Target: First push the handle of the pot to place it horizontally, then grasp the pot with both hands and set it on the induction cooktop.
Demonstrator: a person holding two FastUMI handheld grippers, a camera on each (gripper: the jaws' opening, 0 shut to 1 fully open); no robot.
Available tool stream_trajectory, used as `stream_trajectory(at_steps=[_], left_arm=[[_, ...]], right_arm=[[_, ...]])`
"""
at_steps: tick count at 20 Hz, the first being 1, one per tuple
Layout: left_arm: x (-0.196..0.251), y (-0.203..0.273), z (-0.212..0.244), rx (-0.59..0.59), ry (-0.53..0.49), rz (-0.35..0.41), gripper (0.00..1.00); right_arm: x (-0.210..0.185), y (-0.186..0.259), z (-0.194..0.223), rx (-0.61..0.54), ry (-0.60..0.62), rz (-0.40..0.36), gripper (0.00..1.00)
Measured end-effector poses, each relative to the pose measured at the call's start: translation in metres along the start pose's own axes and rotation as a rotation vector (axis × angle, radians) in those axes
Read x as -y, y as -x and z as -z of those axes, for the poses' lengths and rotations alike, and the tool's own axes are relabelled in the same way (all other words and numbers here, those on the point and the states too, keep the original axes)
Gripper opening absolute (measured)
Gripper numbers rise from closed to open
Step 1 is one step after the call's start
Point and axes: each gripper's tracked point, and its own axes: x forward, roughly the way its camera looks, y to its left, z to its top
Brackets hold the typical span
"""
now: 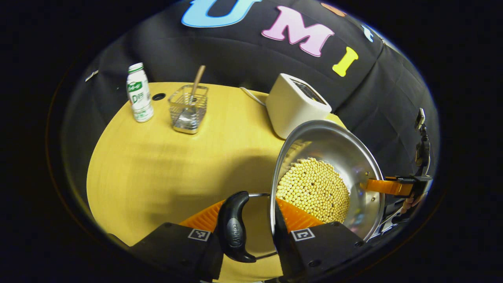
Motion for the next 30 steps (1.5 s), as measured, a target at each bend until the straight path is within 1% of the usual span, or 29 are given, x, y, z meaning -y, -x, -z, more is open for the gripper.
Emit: stream_trajectory(at_steps=[1, 4, 9, 10, 12, 13, 14, 17, 18, 19, 21, 22, 23, 24, 25, 26, 27, 29, 30], left_arm=[[0.012, -0.005, -0.002, -0.004, -0.007, 0.004, 0.58], [0.043, -0.02, -0.006, -0.016, -0.019, 0.01, 0.6], [0.083, -0.045, -0.008, -0.037, -0.01, 0.009, 0.6], [0.09, -0.05, -0.007, -0.043, -0.009, 0.01, 0.58], [0.102, -0.061, -0.009, -0.05, -0.012, 0.008, 0.6], [0.107, -0.067, -0.01, -0.052, -0.012, 0.008, 0.6], [0.111, -0.071, -0.01, -0.055, -0.009, 0.007, 0.6], [0.119, -0.088, -0.012, -0.061, -0.004, 0.007, 0.6], [0.12, -0.091, -0.013, -0.066, 0.0, 0.006, 0.58], [0.12, -0.095, -0.011, -0.067, 0.001, 0.004, 0.6], [0.118, -0.102, -0.014, -0.066, -0.001, -0.004, 0.6], [0.117, -0.103, -0.013, -0.068, 0.001, -0.007, 0.6], [0.115, -0.105, -0.011, -0.074, 0.007, -0.009, 0.6], [0.115, -0.106, -0.01, -0.08, 0.015, -0.009, 0.6], [0.114, -0.104, -0.016, -0.055, 0.002, -0.012, 0.6], [0.114, -0.104, -0.013, -0.065, -0.005, -0.009, 0.61], [0.114, -0.105, -0.013, -0.064, 0.002, -0.006, 0.6], [0.114, -0.106, -0.014, -0.062, 0.005, -0.005, 0.6], [0.114, -0.106, -0.014, -0.061, 0.007, -0.005, 0.6]], right_arm=[[0.011, 0.001, -0.003, 0.001, -0.008, 0.006, 0.45], [0.042, 0.004, -0.01, -0.001, -0.028, 0.012, 0.45], [0.089, 0.002, -0.02, -0.011, -0.037, 0.021, 0.45], [0.097, 0.0, -0.021, -0.015, -0.038, 0.022, 0.45], [0.113, -0.003, -0.024, -0.025, -0.045, 0.025, 0.45], [0.119, -0.005, -0.025, -0.029, -0.05, 0.025, 0.4], [0.124, -0.005, -0.026, -0.031, -0.054, 0.026, 0.45], [0.139, -0.012, -0.029, -0.046, -0.062, 0.029, 0.45], [0.143, -0.019, -0.029, -0.054, -0.066, 0.03, 0.4], [0.143, -0.023, -0.029, -0.059, -0.068, 0.029, 0.45], [0.144, -0.029, -0.03, -0.065, -0.066, 0.023, 0.45], [0.144, -0.034, -0.03, -0.071, -0.065, 0.02, 0.49], [0.145, -0.036, -0.028, -0.079, -0.066, 0.019, 0.45], [0.146, -0.039, -0.025, -0.092, -0.065, 0.015, 0.45], [0.145, -0.041, -0.028, -0.083, -0.08, 0.009, 0.45], [0.145, -0.044, -0.025, -0.086, -0.085, 0.006, 0.45], [0.145, -0.041, -0.026, -0.083, -0.085, 0.005, 0.46], [0.146, -0.038, -0.027, -0.082, -0.085, 0.002, 0.46], [0.146, -0.038, -0.028, -0.08, -0.086, 0.001, 0.48]])
